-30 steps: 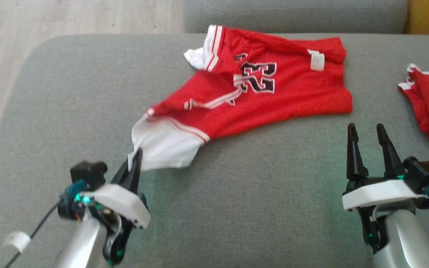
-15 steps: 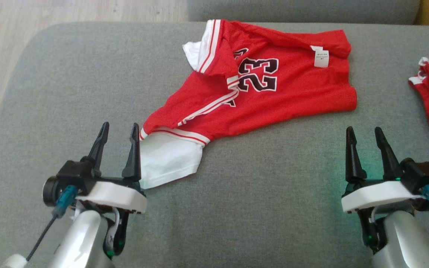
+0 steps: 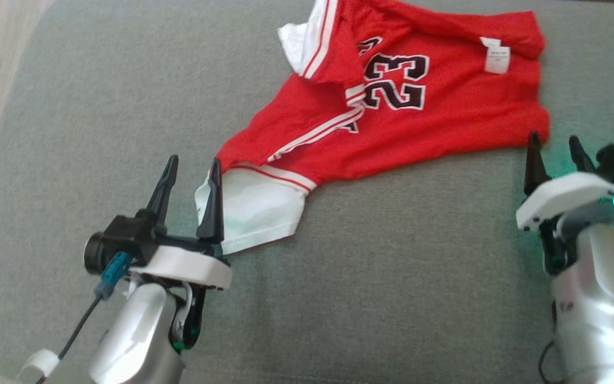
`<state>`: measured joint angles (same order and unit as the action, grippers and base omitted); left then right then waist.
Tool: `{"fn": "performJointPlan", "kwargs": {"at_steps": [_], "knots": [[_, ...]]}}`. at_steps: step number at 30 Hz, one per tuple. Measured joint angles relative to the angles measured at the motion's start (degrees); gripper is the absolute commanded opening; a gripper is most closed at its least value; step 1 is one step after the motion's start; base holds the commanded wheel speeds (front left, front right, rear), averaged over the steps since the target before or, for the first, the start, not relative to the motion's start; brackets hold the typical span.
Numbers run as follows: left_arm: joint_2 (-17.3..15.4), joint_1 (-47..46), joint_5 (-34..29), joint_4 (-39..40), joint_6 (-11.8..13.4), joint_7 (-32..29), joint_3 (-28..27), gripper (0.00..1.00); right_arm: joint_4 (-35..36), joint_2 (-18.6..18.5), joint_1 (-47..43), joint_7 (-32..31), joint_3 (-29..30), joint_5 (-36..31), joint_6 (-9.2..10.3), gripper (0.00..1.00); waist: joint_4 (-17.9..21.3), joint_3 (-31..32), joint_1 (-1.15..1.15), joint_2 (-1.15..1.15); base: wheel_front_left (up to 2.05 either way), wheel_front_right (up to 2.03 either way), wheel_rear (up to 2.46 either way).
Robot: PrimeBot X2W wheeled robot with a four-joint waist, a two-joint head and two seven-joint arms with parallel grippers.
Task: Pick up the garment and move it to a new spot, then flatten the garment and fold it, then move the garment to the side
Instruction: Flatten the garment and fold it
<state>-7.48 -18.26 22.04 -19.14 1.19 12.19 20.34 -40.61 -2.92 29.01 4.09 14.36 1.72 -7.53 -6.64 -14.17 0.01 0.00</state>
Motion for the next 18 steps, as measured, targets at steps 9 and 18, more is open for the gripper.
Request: {"fn": "performJointPlan", "kwargs": {"at_steps": [9, 18], "knots": [[0.71, -1.49, 0.00, -2.18, -0.46, 1.00, 0.26, 1.00, -11.79, -0.11, 8.57, 0.24, 6.13, -11.14, 0.00, 1.00, -2.78, -2.70, 0.00, 0.00, 0.00, 0.00, 0.00], [0.58, -1.54, 0.07, -3.27, -0.67, 1.53, 0.10, 1.00, -19.34, -0.19, 10.95, 8.38, 3.70, -12.40, 0.00, 0.00, -0.35, -1.05, 0.00, 0.00, 0.00, 0.00, 0.00]]}}
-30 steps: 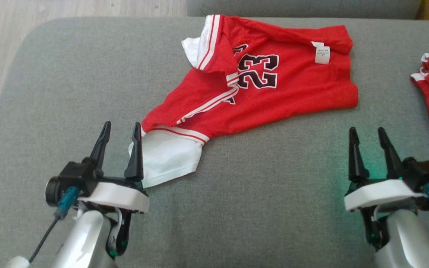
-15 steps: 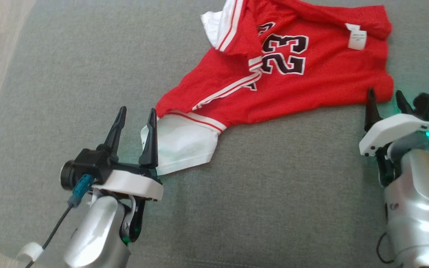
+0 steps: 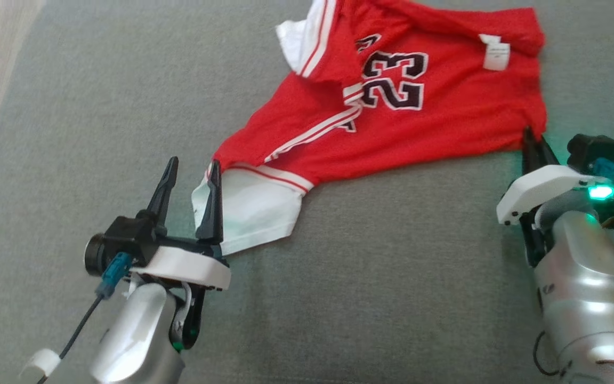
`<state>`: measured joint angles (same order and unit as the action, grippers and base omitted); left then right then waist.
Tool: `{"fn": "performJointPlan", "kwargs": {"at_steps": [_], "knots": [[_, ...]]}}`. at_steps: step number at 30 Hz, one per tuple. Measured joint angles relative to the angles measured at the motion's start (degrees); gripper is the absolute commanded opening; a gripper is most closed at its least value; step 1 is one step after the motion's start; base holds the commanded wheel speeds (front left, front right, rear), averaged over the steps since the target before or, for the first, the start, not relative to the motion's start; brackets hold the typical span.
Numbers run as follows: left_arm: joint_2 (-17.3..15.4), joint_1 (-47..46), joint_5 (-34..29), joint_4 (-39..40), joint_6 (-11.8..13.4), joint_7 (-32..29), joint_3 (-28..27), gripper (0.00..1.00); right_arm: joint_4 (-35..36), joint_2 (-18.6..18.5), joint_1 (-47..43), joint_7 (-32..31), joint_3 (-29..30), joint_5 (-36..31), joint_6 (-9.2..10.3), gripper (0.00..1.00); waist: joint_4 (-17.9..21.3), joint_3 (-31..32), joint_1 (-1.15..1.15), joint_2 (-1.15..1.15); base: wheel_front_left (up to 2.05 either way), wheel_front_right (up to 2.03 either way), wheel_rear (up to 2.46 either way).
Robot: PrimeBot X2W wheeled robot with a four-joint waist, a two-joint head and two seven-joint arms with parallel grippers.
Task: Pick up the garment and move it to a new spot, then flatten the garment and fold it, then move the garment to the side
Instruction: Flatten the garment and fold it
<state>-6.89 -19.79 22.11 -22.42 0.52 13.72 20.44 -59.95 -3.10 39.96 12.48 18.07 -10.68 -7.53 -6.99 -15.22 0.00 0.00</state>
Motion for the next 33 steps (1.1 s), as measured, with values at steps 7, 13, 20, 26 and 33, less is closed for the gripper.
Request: {"fn": "performJointPlan", "kwargs": {"at_steps": [7, 13, 20, 26, 33], "knots": [[-0.12, 0.58, 0.02, -0.49, 0.05, 0.05, -0.04, 1.00, 1.63, 0.02, -2.43, 1.74, -7.03, 8.51, 0.00, 0.00, 3.57, 3.97, -0.01, 0.00, 0.00, 0.00, 0.00], [-0.09, 3.85, 0.62, -0.65, 0.57, 0.22, -0.18, 1.00, 9.29, 0.07, -11.19, 1.15, -9.03, 12.05, -0.01, 0.00, 7.41, 8.73, -0.01, 0.00, 0.00, 0.00, 0.00], [0.63, 4.97, 1.16, -0.85, 0.58, 0.55, 0.25, 1.00, 20.52, 0.27, -20.68, -9.56, -3.58, 8.75, 0.00, 0.90, 9.28, 12.56, -0.02, 0.00, 0.00, 0.00, 0.00], [1.23, 4.93, 1.16, -0.97, 0.56, 0.56, 0.87, 1.00, 35.57, 0.29, -25.02, -10.06, -5.81, 9.73, 0.00, 1.00, 8.24, 12.10, -0.01, 0.00, 0.00, 0.00, 0.00], [1.21, 4.70, 1.16, -1.19, 0.49, 0.56, 0.85, 1.00, 46.82, 0.32, -25.61, -4.50, -15.33, 12.39, 0.00, 1.00, 7.72, 10.74, 0.00, 0.00, 0.00, 0.00, 0.00]]}}
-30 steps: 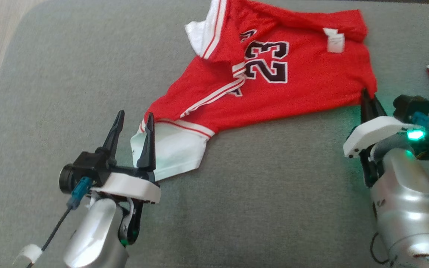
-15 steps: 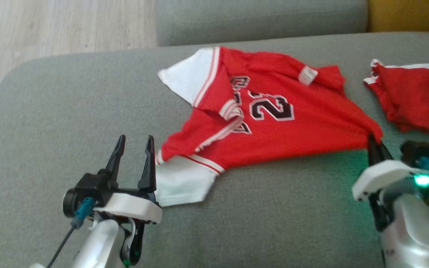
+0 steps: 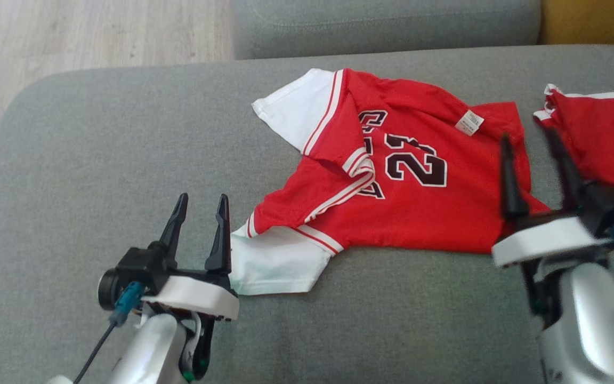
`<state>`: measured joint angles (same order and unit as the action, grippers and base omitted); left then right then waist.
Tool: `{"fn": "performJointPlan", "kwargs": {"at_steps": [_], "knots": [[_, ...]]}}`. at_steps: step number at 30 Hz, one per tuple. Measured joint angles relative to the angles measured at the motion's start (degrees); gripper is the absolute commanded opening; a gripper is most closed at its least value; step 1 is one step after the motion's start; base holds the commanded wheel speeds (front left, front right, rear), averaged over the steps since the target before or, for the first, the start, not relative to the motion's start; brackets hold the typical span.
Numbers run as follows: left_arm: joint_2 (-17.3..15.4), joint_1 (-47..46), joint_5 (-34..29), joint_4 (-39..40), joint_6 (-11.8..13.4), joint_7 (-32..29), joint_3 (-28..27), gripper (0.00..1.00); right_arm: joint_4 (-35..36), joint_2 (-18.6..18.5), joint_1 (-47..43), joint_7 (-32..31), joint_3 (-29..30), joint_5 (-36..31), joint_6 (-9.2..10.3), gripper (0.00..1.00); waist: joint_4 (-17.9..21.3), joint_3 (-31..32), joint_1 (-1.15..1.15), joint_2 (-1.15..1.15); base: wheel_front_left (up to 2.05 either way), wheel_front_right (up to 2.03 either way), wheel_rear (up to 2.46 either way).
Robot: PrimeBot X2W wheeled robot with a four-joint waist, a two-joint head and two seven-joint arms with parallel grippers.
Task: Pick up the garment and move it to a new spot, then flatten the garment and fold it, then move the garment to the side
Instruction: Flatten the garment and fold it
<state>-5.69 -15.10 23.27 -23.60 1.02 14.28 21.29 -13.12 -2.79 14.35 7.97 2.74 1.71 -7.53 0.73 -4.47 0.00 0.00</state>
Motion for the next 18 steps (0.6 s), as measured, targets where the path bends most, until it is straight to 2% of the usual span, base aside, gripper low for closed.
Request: {"fn": "performJointPlan", "kwargs": {"at_steps": [4, 10, 14, 18], "knots": [[-0.15, -0.31, -0.01, 0.01, -0.02, 0.00, 0.00, 1.00, 1.66, 0.01, -3.46, 2.46, -3.76, 2.29, -0.01, 1.00, 0.18, -1.11, 0.00, 0.00, 0.00, 0.00, 0.00], [-1.42, -2.75, -0.70, 0.29, -0.59, -0.22, 0.58, 1.00, 2.15, 0.01, -5.52, 4.57, -4.09, 4.87, 0.00, 1.00, 1.51, -3.44, 0.00, 0.00, 0.00, 0.00, 0.00], [-3.04, -7.05, -1.92, -0.03, -1.58, -3.67, 1.30, 1.00, 2.88, 0.01, -5.34, 5.19, -4.21, 5.46, 0.00, 1.00, 2.75, -5.90, 0.00, 0.00, 0.00, 0.00, 0.00], [-3.58, -15.33, -2.12, -3.44, -3.03, -10.78, 2.32, 1.00, 2.97, 0.01, -3.78, 5.33, -4.35, 5.90, 0.00, 1.00, 4.33, -9.00, 0.01, 0.00, 0.00, 0.00, 0.00]]}}
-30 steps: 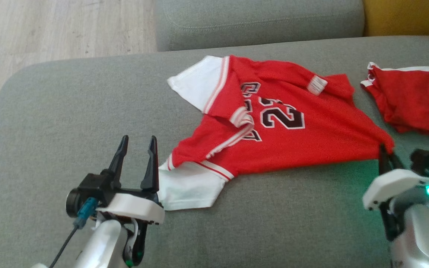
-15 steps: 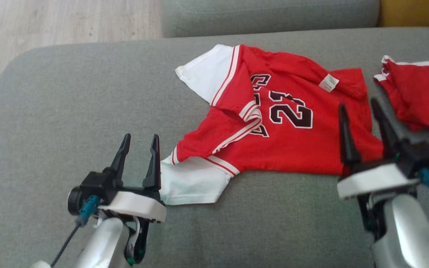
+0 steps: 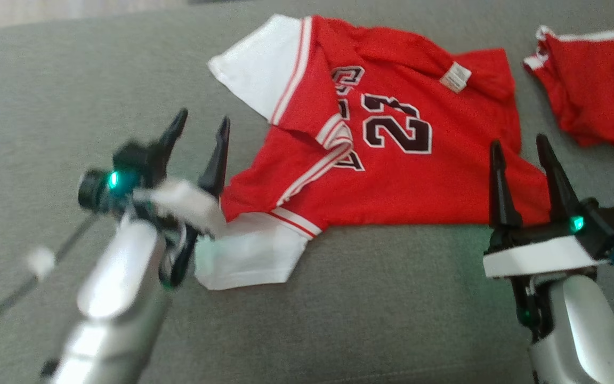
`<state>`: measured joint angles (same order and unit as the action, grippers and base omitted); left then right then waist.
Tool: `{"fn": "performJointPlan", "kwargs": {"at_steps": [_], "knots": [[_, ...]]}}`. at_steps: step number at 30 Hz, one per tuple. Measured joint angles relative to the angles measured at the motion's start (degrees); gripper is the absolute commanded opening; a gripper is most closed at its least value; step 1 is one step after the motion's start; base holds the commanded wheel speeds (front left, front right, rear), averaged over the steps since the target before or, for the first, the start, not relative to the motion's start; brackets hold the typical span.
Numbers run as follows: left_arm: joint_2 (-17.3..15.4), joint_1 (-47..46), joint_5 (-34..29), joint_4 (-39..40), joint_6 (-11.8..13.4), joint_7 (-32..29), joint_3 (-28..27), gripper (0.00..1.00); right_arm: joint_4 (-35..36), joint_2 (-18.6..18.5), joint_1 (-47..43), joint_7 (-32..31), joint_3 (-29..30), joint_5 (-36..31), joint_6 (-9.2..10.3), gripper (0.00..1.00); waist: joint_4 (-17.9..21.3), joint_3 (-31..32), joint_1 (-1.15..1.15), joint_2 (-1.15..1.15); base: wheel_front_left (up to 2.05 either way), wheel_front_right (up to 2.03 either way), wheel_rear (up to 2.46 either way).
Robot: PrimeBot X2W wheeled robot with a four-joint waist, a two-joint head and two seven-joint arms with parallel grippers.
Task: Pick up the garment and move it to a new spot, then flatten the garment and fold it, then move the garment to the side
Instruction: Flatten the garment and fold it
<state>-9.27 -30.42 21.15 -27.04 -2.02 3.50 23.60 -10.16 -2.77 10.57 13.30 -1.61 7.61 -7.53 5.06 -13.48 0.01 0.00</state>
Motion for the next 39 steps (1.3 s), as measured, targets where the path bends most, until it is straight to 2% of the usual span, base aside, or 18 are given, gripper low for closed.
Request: {"fn": "performJointPlan", "kwargs": {"at_steps": [7, 16, 25, 27, 31, 36, 39], "knots": [[0.10, -13.31, 4.71, -11.49, -2.91, -13.86, -0.87, 1.00, 0.16, 0.00, 3.35, 0.92, -2.30, 2.24, 0.00, 1.00, 4.81, -5.29, 0.00, 0.00, 0.00, 0.00, 0.00], [-5.91, -29.25, 5.50, -24.88, -3.60, -27.02, -2.18, 1.00, 2.14, 0.00, 6.57, 1.10, -4.97, 5.31, 0.00, 1.00, 11.71, -11.34, 0.00, 0.00, 0.00, 0.00, 0.00], [-7.68, -33.96, 5.02, -29.56, -4.55, -32.98, 0.41, 1.00, 2.92, 0.00, 6.51, 1.16, -5.53, 6.54, 0.00, 1.00, 14.83, -13.28, -0.01, 0.00, 0.00, 0.00, 0.00], [-7.75, -34.01, 5.09, -29.59, -4.64, -33.96, 1.14, 0.00, 2.93, 0.00, 6.51, 1.16, -5.44, 6.55, 0.00, 1.00, 14.99, -13.09, -0.02, 0.00, 0.00, 0.00, 0.00], [-7.94, -33.82, 5.09, -29.55, -5.13, -32.61, 2.77, 0.00, 2.89, 0.00, 6.51, 1.16, -5.12, 6.51, 0.00, 1.00, 14.98, -12.61, -0.01, 0.00, 0.00, 0.00, 0.00], [-9.69, -33.27, 3.57, -30.06, -4.97, -25.98, 3.96, 0.00, 2.60, 0.00, 6.51, 1.18, -4.82, 6.38, 0.00, 1.00, 14.57, -11.77, -0.01, 0.00, 0.00, 0.00, 0.00], [-10.63, -33.53, 3.03, -30.12, -3.92, -22.90, 3.90, 0.00, 2.57, 0.00, 6.51, 1.18, -4.92, 6.01, 0.00, 1.00, 14.39, -11.51, -0.01, 0.00, 0.00, 0.00, 0.00]]}}
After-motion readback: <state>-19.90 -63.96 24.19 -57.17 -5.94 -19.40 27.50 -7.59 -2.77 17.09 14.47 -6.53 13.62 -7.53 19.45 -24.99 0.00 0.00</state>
